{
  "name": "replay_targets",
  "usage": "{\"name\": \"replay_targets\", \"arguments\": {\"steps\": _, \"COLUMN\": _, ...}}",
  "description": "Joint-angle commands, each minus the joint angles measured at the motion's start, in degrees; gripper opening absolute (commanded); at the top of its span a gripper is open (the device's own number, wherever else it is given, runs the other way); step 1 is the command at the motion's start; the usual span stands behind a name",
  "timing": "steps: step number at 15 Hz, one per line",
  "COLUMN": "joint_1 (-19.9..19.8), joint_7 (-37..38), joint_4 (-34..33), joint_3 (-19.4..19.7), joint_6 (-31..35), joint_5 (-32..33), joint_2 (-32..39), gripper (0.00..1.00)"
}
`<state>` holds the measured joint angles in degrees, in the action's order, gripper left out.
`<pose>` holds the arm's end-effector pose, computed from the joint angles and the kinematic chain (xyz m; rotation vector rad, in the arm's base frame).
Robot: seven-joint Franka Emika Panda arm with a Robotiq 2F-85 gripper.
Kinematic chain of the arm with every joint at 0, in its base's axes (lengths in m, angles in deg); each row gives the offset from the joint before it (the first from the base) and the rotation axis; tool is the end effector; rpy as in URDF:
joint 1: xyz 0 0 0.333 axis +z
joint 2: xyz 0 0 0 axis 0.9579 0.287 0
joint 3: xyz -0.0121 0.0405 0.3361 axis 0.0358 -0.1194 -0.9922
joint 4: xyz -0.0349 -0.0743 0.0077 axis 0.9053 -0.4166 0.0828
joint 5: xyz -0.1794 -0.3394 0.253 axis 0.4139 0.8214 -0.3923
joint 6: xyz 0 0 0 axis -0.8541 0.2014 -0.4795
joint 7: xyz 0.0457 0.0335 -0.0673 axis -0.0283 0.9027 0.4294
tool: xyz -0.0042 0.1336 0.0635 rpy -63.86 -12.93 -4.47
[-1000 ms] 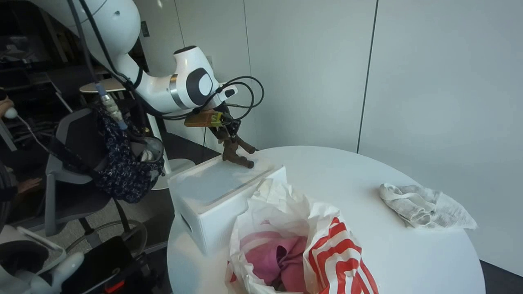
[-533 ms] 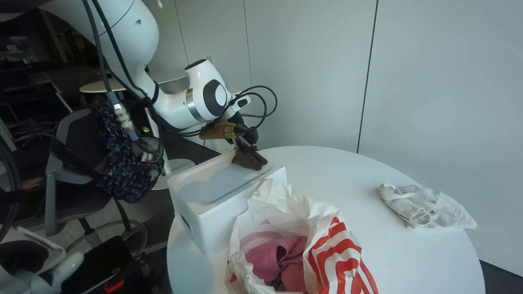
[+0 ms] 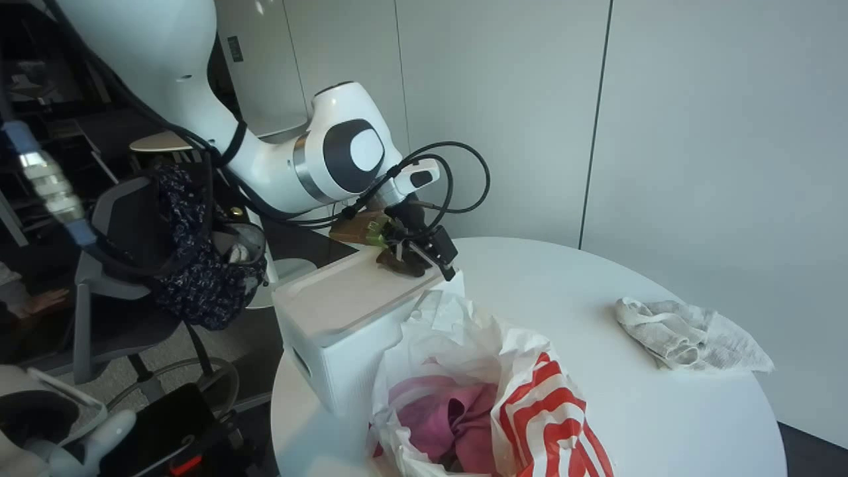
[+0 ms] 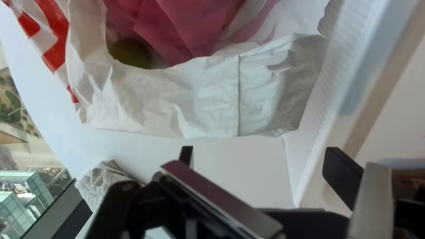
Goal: Remove everything from the plastic bag and put it on the white box
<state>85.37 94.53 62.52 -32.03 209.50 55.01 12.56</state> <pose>0.5856 0.0305 0.2447 2.8774 0.1198 0.4141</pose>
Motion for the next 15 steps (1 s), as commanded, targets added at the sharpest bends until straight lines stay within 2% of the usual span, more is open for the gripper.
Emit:
{"name": "replay_targets", "arguments": {"steps": 1, "joint_1": -7.6, "joint_7": 1.0, "joint_4": 7.5, "joint_3": -0.2, "joint_6": -4.0, "joint_5": -1.3, "joint_2": -6.3, "gripper": 1.00}}
{"name": "replay_targets", "arguments": {"steps": 4, "joint_1": -13.4, "joint_7": -1.0, "joint_4": 10.0, "joint_3": 0.2, "joint_6": 0.6, "joint_5": -7.1, "joint_2": -2.5, "gripper": 1.00}}
{"name": "replay_targets", "arguments": {"steps": 6, "joint_1": -15.7, "joint_7": -2.5, "joint_4": 10.5, "joint_3": 0.1, "joint_6": 4.4, "joint_5": -12.4, "joint_2": 1.3, "gripper": 1.00}}
{"name": "replay_targets", "arguments": {"steps": 10, "joint_1": -17.8, "joint_7": -6.7, "joint_4": 8.5, "joint_3": -1.1, "joint_6": 11.3, "joint_5": -24.3, "joint_2": 11.2, "gripper": 1.00}}
{"name": "replay_targets", "arguments": {"steps": 14, "joint_1": -20.0, "joint_7": -10.1, "joint_4": 4.5, "joint_3": -3.2, "joint_6": 14.8, "joint_5": -32.3, "joint_2": 20.6, "gripper": 1.00}}
{"name": "replay_targets", "arguments": {"steps": 15, "joint_1": -20.7, "joint_7": -11.1, "joint_4": 3.5, "joint_3": -3.9, "joint_6": 14.9, "joint_5": -33.5, "joint_2": 22.2, "gripper": 0.86}}
